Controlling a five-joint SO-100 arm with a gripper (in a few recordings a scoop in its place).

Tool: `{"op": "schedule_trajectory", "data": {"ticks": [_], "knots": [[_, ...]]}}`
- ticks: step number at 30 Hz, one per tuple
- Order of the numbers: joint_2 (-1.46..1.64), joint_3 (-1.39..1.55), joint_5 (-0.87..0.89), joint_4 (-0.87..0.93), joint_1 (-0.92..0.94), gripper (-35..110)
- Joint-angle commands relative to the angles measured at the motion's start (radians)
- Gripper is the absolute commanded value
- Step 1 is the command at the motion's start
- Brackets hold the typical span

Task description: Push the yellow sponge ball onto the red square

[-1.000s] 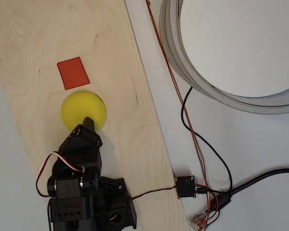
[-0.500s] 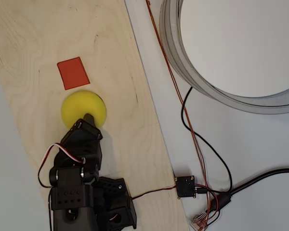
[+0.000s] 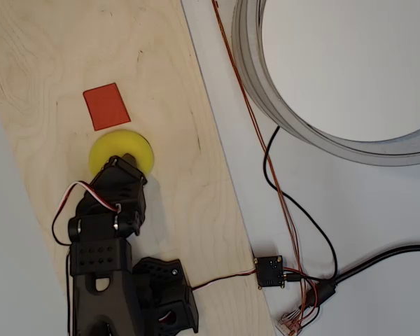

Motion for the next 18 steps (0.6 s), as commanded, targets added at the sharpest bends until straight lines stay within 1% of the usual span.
{"op": "schedule_trajectory", "data": {"ticks": [1, 4, 10, 18], "knots": [[-0.035, -0.141, 0.002, -0.035, 0.018, 9], [-0.066, -0.207, -0.006, -0.005, 0.025, 9], [-0.137, -0.38, -0.04, 0.115, 0.041, 9], [-0.155, -0.402, -0.032, 0.12, 0.035, 9]]}}
